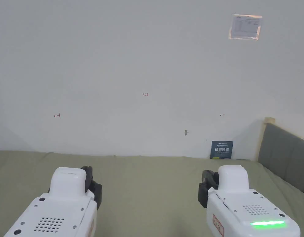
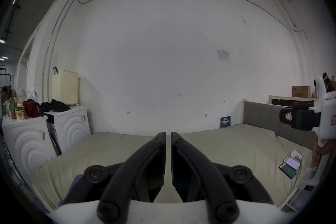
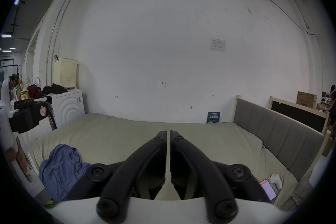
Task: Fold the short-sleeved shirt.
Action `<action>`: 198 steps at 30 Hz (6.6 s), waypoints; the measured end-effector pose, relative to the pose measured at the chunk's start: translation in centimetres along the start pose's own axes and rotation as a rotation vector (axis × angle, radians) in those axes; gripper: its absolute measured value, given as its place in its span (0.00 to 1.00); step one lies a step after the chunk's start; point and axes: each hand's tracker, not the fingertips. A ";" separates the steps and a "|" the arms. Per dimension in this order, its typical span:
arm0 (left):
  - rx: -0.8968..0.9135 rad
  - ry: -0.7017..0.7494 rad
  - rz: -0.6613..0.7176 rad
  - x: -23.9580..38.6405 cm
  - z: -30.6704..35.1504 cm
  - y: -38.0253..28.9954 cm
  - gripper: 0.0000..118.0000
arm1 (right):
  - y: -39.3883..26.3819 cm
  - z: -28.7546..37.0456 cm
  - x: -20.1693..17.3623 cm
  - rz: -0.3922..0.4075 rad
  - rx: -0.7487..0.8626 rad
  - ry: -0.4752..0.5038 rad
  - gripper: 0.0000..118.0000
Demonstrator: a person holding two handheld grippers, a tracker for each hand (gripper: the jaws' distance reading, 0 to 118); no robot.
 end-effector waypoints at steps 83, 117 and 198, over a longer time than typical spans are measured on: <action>-0.883 0.160 0.342 -19.6 -17.7 -23.8 0.03 | -11.7 -14.3 -15.3 -0.028 -0.291 0.402 0.04; -0.959 -0.429 -0.002 27.3 -32.2 -25.7 0.99 | -15.6 -8.5 13.8 -0.109 -0.322 -0.063 0.04; -0.818 -0.063 0.248 -11.7 -15.3 -27.0 0.01 | -27.7 -34.1 17.9 -0.004 -0.862 -0.206 1.00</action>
